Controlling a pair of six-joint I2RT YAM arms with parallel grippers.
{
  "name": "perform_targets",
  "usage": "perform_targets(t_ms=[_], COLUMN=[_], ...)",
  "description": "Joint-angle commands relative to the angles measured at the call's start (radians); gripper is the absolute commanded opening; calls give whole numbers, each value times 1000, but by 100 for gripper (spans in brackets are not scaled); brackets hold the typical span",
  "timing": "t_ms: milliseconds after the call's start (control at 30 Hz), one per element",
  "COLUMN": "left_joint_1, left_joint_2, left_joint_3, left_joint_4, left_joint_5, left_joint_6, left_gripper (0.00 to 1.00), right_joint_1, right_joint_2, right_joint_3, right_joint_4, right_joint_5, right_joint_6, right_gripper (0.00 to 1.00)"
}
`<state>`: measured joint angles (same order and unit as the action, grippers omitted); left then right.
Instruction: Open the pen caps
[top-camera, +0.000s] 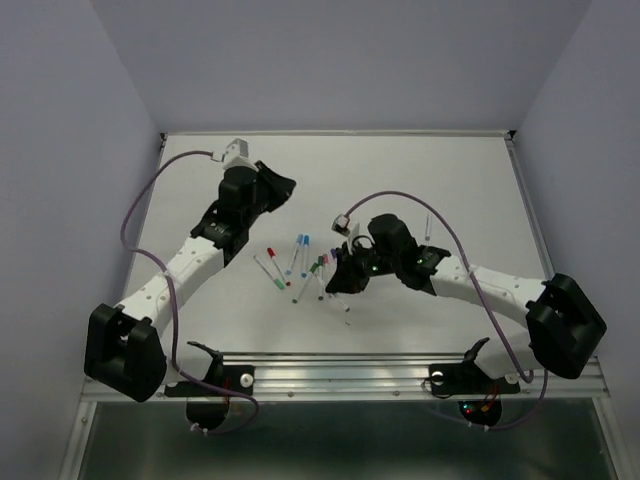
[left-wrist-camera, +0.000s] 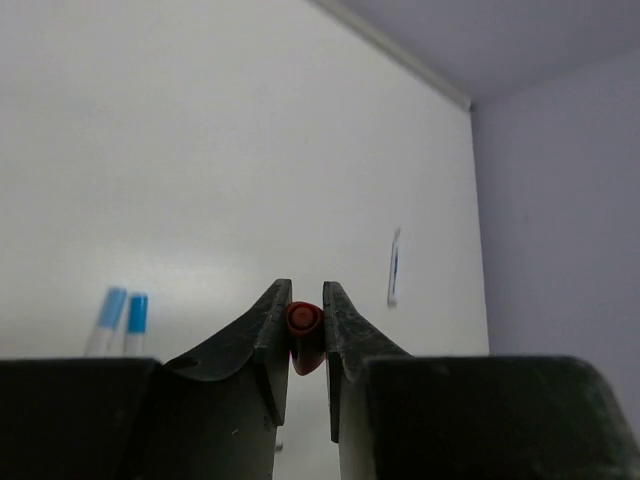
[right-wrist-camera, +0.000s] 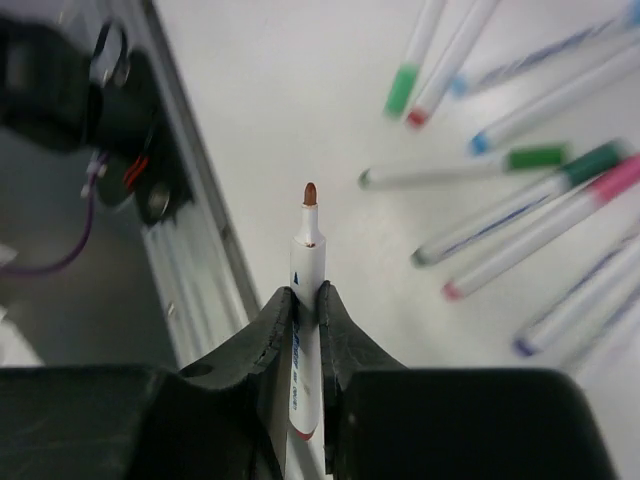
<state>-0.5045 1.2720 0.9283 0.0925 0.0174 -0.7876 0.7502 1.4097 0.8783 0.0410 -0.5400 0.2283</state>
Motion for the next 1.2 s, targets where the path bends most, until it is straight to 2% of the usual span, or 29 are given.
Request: perform_targets(t_ms=[0, 100, 167, 233, 300, 333, 400, 433, 533, 633, 800, 833, 933, 1167], left_joint_1=[122, 165, 187, 187, 192, 207, 231, 251, 274, 281, 328, 333, 348, 380], left_joint_2=[-62, -77, -79, -76, -56, -31, 3, 38, 116, 191, 291, 329, 401, 504], left_joint_3=[83, 63, 47, 56, 73, 92, 106, 109, 116, 141, 184, 208, 248, 310], left_joint_4=[240, 230, 247, 205, 80, -19, -103, -181, -276, -371, -393, -408, -424, -419], left_joint_5=[-174, -186, -133, -149, -210, -224, -229, -252, -315, -382, -381, -390, -407, -398], left_joint_6=[-27, -51, -50, -38, -24, -13, -4, 8, 1, 2, 27, 31, 42, 57], left_gripper=[0, 0, 0, 0, 0, 0, 0, 0, 0, 0, 0, 0, 0, 0], right_joint_1=[67, 67, 67, 55, 29, -15, -73, -136, -260, -311, -408, -408, -433, -462], right_joint_2=[-63, -86, -104, -118, -117, -114, -98, -91, -58, 9, 132, 171, 233, 382], right_joint_3=[-84, -99, -75, -55, -24, -6, 4, 14, 31, 88, 180, 198, 277, 398], right_joint_4=[-112, -98, -150, -173, -210, -213, -228, -251, -271, -315, -337, -358, -403, -429], right_joint_5=[-184, -170, -71, 29, 70, 112, 153, 222, 305, 438, 541, 634, 742, 865], right_joint_6=[71, 100, 109, 105, 114, 130, 137, 147, 141, 120, 100, 98, 94, 132], right_gripper=[1, 1, 1, 1, 1, 1, 1, 1, 1, 1, 1, 1, 1, 1])
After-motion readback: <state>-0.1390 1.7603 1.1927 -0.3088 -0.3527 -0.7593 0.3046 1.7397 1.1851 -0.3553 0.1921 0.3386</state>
